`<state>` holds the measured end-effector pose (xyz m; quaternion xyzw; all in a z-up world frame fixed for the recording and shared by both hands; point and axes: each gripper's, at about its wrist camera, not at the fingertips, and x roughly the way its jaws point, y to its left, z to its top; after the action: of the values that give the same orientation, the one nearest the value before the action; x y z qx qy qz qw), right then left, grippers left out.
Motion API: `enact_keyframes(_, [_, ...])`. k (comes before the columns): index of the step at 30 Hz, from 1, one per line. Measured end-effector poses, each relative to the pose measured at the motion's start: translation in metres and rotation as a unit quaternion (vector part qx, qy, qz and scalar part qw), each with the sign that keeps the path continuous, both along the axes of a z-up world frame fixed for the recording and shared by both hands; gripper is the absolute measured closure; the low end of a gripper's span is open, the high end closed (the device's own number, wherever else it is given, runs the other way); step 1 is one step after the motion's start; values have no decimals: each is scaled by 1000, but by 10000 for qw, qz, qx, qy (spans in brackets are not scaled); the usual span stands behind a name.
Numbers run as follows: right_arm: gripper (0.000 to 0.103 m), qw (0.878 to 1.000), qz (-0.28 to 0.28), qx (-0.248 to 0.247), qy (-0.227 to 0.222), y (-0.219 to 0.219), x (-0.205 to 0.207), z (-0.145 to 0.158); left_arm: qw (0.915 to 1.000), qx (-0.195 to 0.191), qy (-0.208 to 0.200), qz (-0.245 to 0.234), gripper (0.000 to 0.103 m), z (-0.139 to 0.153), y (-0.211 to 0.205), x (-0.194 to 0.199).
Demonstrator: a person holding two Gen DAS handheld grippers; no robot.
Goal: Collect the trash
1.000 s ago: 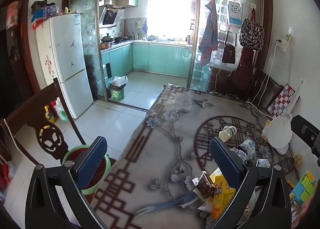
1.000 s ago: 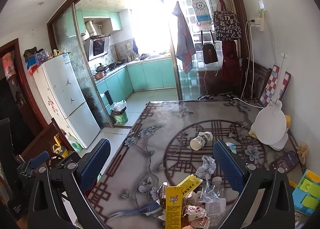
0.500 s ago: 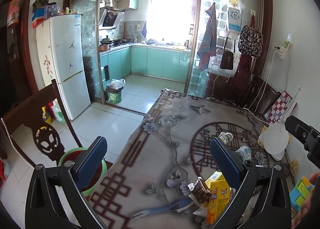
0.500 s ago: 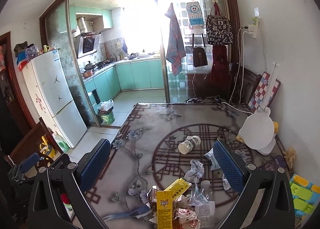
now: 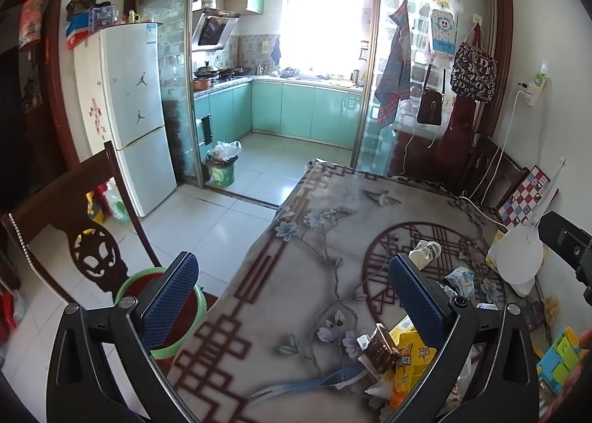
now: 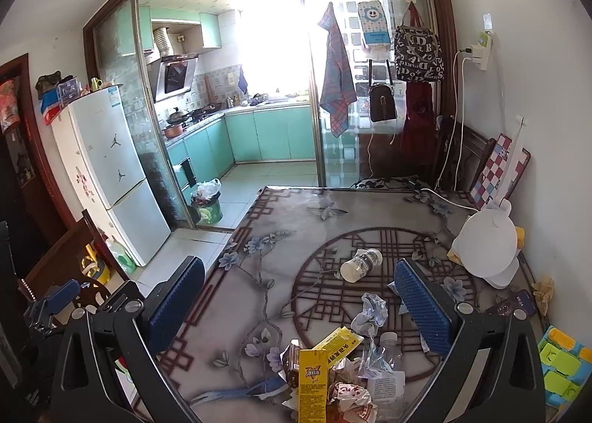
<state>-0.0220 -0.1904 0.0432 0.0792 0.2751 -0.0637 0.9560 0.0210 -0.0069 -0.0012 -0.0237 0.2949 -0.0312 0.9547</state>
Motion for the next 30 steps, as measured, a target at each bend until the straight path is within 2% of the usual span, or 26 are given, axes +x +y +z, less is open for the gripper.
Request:
enact_keyframes(18, [0, 9997, 101, -185, -100, 7, -5, 8, 9997, -25, -107, 229, 0, 6, 16, -3])
enact_keyframes(30, [0, 9994, 65, -300, -148, 7, -16, 16, 9999, -19, -102, 70, 0, 6, 11, -9])
